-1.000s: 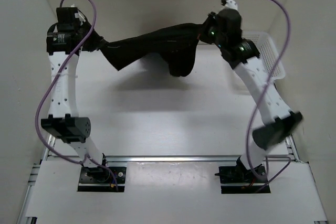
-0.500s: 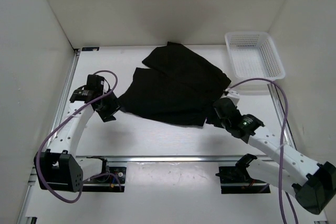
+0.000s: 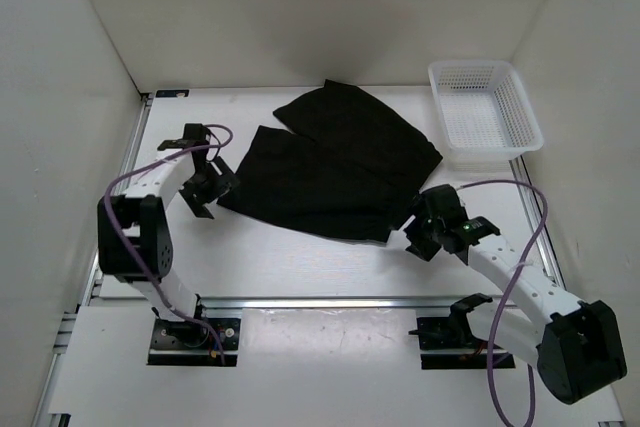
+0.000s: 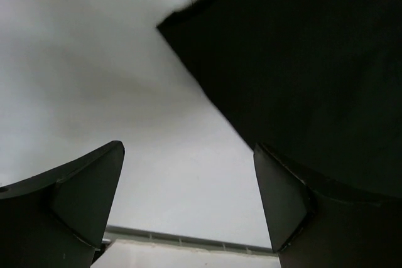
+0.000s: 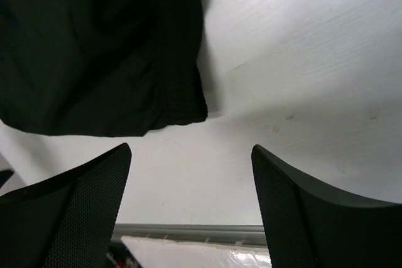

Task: Fold and stack the shorts
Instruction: Flatten the shorts out, then fold the shorts

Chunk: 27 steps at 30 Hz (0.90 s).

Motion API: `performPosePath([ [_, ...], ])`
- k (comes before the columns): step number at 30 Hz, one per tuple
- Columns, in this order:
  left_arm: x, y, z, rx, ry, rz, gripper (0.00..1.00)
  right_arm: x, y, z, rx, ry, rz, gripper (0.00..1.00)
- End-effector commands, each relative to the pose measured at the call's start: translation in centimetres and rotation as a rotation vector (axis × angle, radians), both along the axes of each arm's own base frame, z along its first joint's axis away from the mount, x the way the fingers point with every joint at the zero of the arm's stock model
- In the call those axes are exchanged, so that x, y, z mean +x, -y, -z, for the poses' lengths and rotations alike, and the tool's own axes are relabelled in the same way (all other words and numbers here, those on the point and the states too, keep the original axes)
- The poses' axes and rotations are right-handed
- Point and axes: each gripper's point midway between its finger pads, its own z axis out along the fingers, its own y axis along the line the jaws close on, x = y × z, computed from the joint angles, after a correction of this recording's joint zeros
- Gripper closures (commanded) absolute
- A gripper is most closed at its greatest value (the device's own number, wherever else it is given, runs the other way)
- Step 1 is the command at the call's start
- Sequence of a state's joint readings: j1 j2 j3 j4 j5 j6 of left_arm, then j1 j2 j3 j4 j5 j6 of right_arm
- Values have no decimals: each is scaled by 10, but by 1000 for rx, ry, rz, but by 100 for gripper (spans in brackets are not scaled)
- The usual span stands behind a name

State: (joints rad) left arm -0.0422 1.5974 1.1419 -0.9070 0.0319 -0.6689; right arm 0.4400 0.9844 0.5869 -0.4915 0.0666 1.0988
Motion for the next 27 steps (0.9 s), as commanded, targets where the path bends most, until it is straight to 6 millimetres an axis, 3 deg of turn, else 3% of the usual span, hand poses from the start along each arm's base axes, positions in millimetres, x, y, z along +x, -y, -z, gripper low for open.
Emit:
performPosePath([
  [1,28,-5,0,32,39,4,5,5,-27,-4,193,-12,7,20],
  [7,42,-8,38,55,-51,1,10,18,-34,24,180,-62,19,22],
  [10,47,-10,51,66,-81,0,23,25,-40,35,157,-87,19,28],
  [11,51,-10,51,66,-77,0,30,29,-40,36,150,-80,25,29],
  [12,55,-10,50,66,-71,0,47,27,-43,44,143,-106,24,35],
  [14,58,-10,52,66,-74,0,68,27,-43,53,120,-129,34,45],
  [15,62,-9,53,66,-72,0,89,32,-43,51,112,-120,42,54],
  [16,65,-14,50,67,-62,-2,90,30,-42,54,90,-130,42,77],
  [18,67,-21,46,67,-50,-21,90,37,-41,46,66,-119,46,96],
  [22,63,-46,27,54,-6,-93,90,41,-23,38,-73,-69,-11,100],
  [25,65,-51,9,37,46,-93,90,47,-13,31,-128,-51,-44,100],
  [27,54,-53,7,27,42,-104,90,50,-7,21,-182,-31,-85,100],
])
